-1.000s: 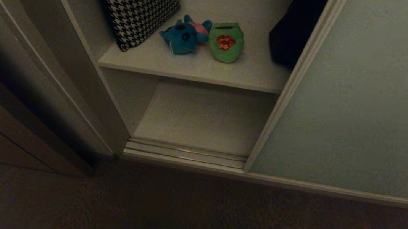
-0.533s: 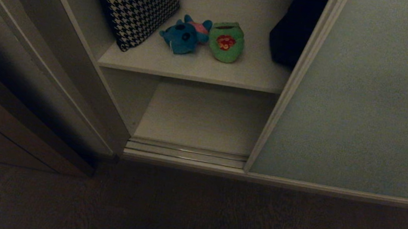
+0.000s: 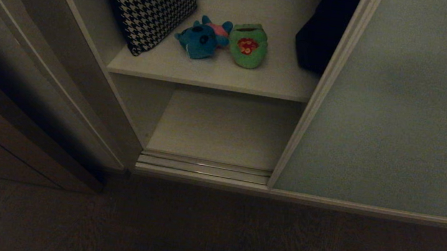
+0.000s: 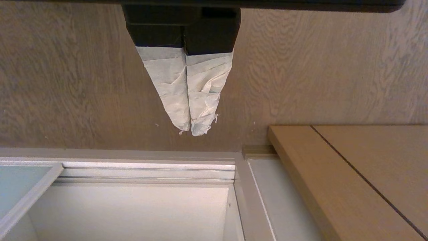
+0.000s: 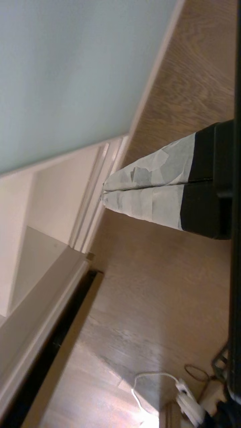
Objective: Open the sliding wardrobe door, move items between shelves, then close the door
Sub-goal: Close the door
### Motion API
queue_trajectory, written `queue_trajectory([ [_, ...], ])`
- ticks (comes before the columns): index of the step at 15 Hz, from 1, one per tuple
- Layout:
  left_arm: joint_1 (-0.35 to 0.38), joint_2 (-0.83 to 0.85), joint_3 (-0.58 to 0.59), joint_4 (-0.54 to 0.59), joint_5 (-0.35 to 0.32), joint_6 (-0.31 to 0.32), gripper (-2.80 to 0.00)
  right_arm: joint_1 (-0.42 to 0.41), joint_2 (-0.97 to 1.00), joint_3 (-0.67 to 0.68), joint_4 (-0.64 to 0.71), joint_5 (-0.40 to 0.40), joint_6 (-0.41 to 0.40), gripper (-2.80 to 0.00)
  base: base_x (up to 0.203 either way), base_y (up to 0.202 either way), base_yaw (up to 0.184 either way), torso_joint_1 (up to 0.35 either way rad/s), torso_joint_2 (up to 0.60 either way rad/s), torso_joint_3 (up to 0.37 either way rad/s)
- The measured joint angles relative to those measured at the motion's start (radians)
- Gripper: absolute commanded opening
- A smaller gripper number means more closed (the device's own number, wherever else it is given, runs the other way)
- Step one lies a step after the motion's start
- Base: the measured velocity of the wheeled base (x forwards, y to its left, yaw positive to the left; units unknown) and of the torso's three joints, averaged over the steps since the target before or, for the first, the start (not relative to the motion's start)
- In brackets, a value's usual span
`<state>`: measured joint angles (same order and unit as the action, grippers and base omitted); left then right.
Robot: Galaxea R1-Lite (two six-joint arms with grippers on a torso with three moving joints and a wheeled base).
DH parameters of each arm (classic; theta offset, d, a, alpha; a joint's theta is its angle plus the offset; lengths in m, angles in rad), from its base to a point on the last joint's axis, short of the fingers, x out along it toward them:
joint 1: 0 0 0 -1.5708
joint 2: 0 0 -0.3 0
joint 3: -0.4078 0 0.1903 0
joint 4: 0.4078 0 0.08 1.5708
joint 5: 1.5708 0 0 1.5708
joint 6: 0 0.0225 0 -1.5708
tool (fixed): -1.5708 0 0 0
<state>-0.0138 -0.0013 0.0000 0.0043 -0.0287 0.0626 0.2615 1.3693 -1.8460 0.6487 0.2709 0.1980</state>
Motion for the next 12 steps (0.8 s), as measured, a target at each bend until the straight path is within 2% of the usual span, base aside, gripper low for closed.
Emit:
queue_trajectory([
  [2, 0.0, 0.0, 0.0, 0.0, 0.0, 0.0, -2.8, 0.006, 0.035, -0.005, -0.037, -0.011, -0.004, -2.8, 0.0, 0.0, 0.0, 0.0, 0.0, 0.0],
  [5, 0.0, 0.0, 0.0, 0.0, 0.0, 0.0, -2.8, 0.045, 0.088, -0.007, -0.095, -0.093, -0.006, -2.8, 0.0, 0.0, 0.0, 0.0, 0.0, 0.0],
  [9, 0.0, 0.0, 0.0, 0.0, 0.0, 0.0, -2.8, 0.164, 0.176, -0.025, -0.236, -0.303, -0.018, -2.8, 0.0, 0.0, 0.0, 0.0, 0.0, 0.0],
  [12, 0.0, 0.0, 0.0, 0.0, 0.0, 0.0, -2.8, 0.181, 0.225, -0.065, -0.248, -0.333, -0.008, -2.8, 0.0, 0.0, 0.0, 0.0, 0.0, 0.0],
])
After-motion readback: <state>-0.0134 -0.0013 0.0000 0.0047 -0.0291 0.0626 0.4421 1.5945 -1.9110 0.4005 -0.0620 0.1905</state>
